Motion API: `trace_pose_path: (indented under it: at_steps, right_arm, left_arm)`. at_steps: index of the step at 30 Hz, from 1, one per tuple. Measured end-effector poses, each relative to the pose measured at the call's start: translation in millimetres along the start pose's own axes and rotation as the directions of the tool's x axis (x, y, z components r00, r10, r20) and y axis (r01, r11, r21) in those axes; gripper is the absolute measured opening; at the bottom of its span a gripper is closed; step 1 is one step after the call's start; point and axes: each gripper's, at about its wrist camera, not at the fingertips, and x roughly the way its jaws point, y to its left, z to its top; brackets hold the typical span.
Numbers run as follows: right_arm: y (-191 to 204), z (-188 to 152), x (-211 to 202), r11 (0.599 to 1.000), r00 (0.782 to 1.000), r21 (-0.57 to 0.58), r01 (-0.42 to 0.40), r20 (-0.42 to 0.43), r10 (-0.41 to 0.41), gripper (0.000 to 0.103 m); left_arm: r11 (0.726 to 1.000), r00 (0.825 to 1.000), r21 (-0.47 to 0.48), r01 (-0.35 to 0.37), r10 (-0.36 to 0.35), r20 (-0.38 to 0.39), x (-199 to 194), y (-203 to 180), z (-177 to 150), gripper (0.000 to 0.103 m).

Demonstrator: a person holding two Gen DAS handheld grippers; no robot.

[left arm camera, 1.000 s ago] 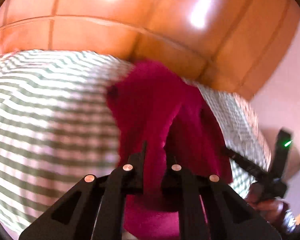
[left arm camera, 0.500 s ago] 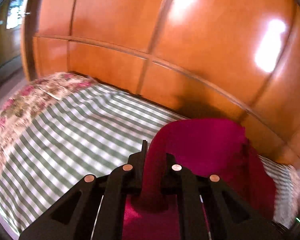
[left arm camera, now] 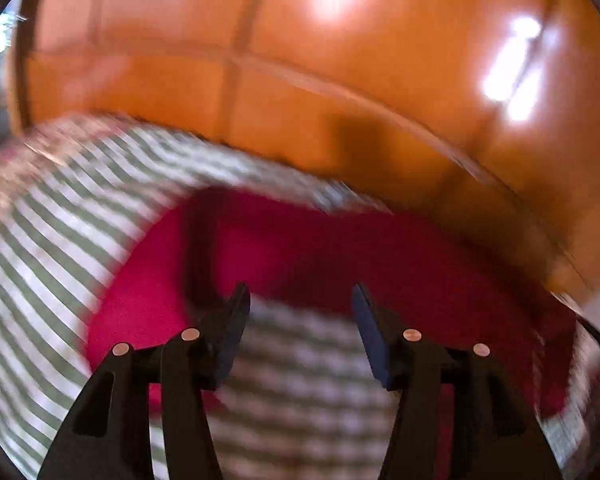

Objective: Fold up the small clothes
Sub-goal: 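Grasp the sweater with both grippers, lift and shake it out flat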

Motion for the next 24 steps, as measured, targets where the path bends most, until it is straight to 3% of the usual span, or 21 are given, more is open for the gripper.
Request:
trace_pose_path:
  at_steps: [1,2,3,5,7,9,12,13,14,15,16,17,18,20,21,24]
  right_arm:
    - [-4.0,2.4,7.3,1.0,1.0,0.023,0.001,-0.018,-0.001,0.038]
    - [-5.0,0.5,6.2,0.999,1.0,0.049,-0.01,-0.02,0.011,0.079]
    - [-10.6,-3.0,0.0,0.994,1.0,0.102,-0.025,0.017,0.023,0.086]
    - [-8.8,-13.4,-14.1,0.992,0.998,0.114,-0.046,0.042,0.041,0.086]
    - [0.9,-36.2,-28.1,0.984,0.988,0.086,-0.155,0.016,0.154,0.086]
    - [9.7,-66.1,-47.1,0.957,0.957,0.057,-0.284,-0.037,0.286,0.086]
    - [23.5,-120.0,-71.9,0.889,0.875,0.05,-0.456,-0.158,0.458,0.08]
    - [27.5,-137.9,-77.5,0.861,0.838,0.062,-0.504,-0.205,0.505,0.076]
    - [32.9,-160.0,-84.5,0.831,0.794,0.078,-0.551,-0.258,0.551,0.075]
    - [38.2,-174.6,-89.8,0.812,0.765,0.087,-0.578,-0.289,0.576,0.074]
    - [43.4,-188.9,-94.6,0.793,0.737,0.091,-0.602,-0.319,0.596,0.07]
    - [50.0,-203.4,-101.0,0.778,0.713,0.089,-0.622,-0.346,0.61,0.059]
    - [56.6,-212.9,-106.6,0.774,0.707,0.08,-0.629,-0.354,0.612,0.052]
    - [65.5,-220.8,-118.6,0.784,0.723,0.049,-0.619,-0.353,0.594,0.019]
    - [65.0,-219.2,-121.9,0.786,0.73,0.04,-0.618,-0.343,0.591,0.01]
    - [62.1,-197.1,-148.2,0.771,0.748,-0.006,-0.637,-0.248,0.616,0.008]
  left_arm:
    - [0.998,0.997,0.011,0.059,-0.059,-0.053,4.9,-7.9,-18.6,0.052]
    - [0.994,0.989,0.003,0.112,-0.111,-0.1,10.0,-13.0,-36.1,0.052]
    - [0.99,0.982,-0.008,0.143,-0.142,-0.127,12.9,-16.2,-46.1,0.052]
    - [0.974,0.952,-0.036,0.225,-0.227,-0.204,21.5,-26.9,-75.3,0.052]
    - [0.954,0.921,-0.069,0.293,-0.301,-0.246,24.9,-37.5,-97.2,0.052]
    - [0.931,0.893,-0.096,0.353,-0.365,-0.264,24.3,-48.1,-110.7,0.052]
    - [0.896,0.851,-0.152,0.417,-0.444,-0.282,27.6,-60.3,-124.1,0.052]
    - [0.891,0.841,-0.156,0.427,-0.455,-0.294,30.3,-66.6,-129.3,0.052]
    - [0.892,0.841,-0.149,0.427,-0.453,-0.297,35.9,-68.9,-131.7,0.051]
    - [0.895,0.843,-0.142,0.423,-0.446,-0.301,39.1,-73.8,-134.6,0.047]
    - [0.893,0.838,-0.144,0.426,-0.449,-0.309,41.7,-77.2,-136.0,0.028]
    - [0.888,0.828,-0.151,0.435,-0.46,-0.321,44.5,-80.5,-135.8,0.014]
    - [0.889,0.831,-0.152,0.432,-0.458,-0.317,44.2,-82.8,-136.1,0.014]
    - [0.895,0.847,-0.122,0.429,-0.445,-0.291,31.2,-87.2,-128.5,0.007]
    - [0.897,0.85,-0.108,0.429,-0.442,-0.286,25.3,-88.1,-124.3,0.007]
    - [0.904,0.872,-0.046,0.425,-0.423,-0.248,-8.1,-85.3,-98.6,0.006]
